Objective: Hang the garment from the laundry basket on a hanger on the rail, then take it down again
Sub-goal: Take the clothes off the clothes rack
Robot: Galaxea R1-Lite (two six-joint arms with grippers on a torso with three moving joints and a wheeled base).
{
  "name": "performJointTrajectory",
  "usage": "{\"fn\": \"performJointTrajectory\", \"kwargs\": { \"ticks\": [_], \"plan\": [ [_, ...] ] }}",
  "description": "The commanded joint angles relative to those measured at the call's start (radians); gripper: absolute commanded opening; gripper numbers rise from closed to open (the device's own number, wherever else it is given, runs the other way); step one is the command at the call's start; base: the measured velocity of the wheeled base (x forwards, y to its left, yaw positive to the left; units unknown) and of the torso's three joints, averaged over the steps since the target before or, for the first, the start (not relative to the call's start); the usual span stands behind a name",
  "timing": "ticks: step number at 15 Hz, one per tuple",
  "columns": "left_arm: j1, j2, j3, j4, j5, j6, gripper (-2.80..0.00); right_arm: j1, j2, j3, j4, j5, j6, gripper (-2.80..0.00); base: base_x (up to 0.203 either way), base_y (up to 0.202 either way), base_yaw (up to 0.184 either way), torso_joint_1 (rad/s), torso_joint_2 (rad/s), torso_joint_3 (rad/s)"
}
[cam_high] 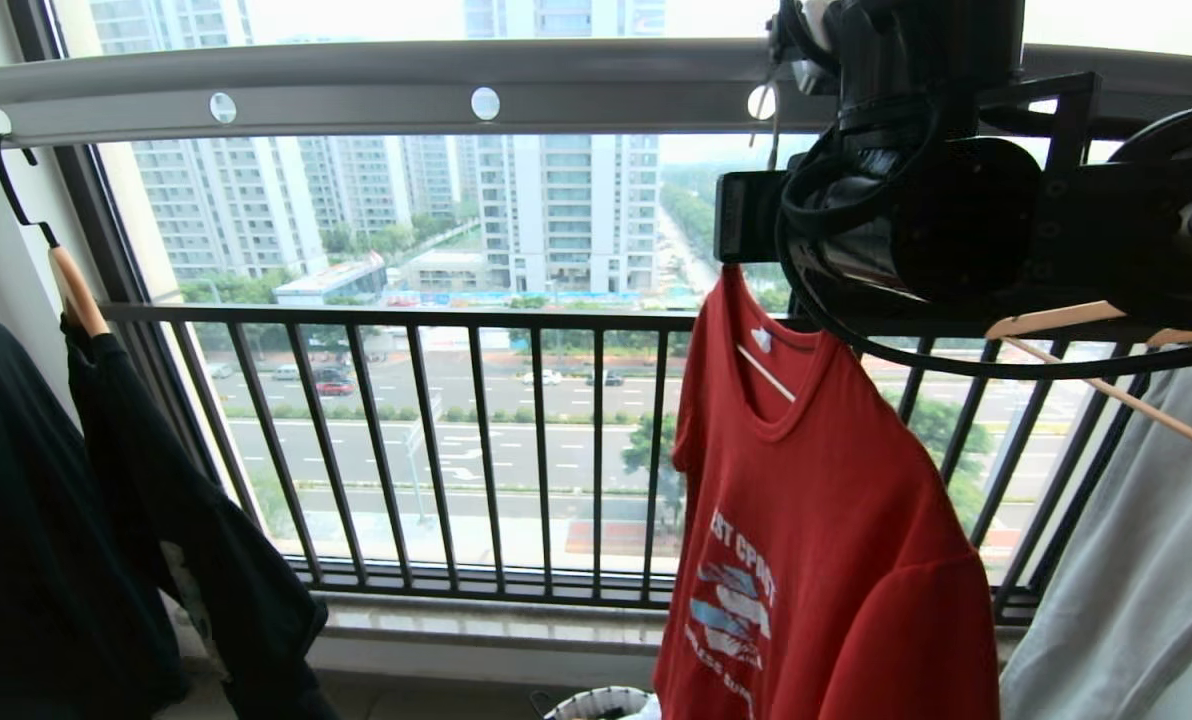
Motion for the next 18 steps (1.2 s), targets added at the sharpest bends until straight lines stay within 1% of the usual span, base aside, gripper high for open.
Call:
{"fn": "performJointTrajectory", "kwargs": {
  "ticks": [1, 5, 9, 13, 15, 17, 18],
  "plan": [
    [0.000, 0.001, 0.000, 0.000, 0.000, 0.000, -2.80, 0.011, -0.020, 0.012, -0.005, -0.012, 0.001, -2.80, 0.000, 0.000, 0.000, 0.000, 0.00, 0.000],
    [0.000, 0.001, 0.000, 0.000, 0.000, 0.000, -2.80, 0.018, -0.020, 0.039, -0.013, -0.016, 0.005, -2.80, 0.000, 0.000, 0.000, 0.000, 0.00, 0.000],
    [0.000, 0.001, 0.000, 0.000, 0.000, 0.000, -2.80, 0.018, -0.015, 0.055, -0.060, -0.016, 0.000, -2.80, 0.000, 0.000, 0.000, 0.000, 0.00, 0.000],
    [0.000, 0.001, 0.000, 0.000, 0.000, 0.000, -2.80, 0.022, -0.072, 0.060, -0.058, -0.011, 0.000, -2.80, 0.000, 0.000, 0.000, 0.000, 0.00, 0.000],
    [0.000, 0.001, 0.000, 0.000, 0.000, 0.000, -2.80, 0.041, -0.133, 0.083, -0.055, -0.007, 0.002, -2.80, 0.000, 0.000, 0.000, 0.000, 0.00, 0.000],
    [0.000, 0.001, 0.000, 0.000, 0.000, 0.000, -2.80, 0.095, -0.213, 0.144, -0.053, -0.002, 0.001, -2.80, 0.000, 0.000, 0.000, 0.000, 0.00, 0.000],
    [0.000, 0.001, 0.000, 0.000, 0.000, 0.000, -2.80, 0.133, -0.257, 0.203, -0.051, 0.006, -0.001, -2.80, 0.000, 0.000, 0.000, 0.000, 0.00, 0.000]
  ]
}}
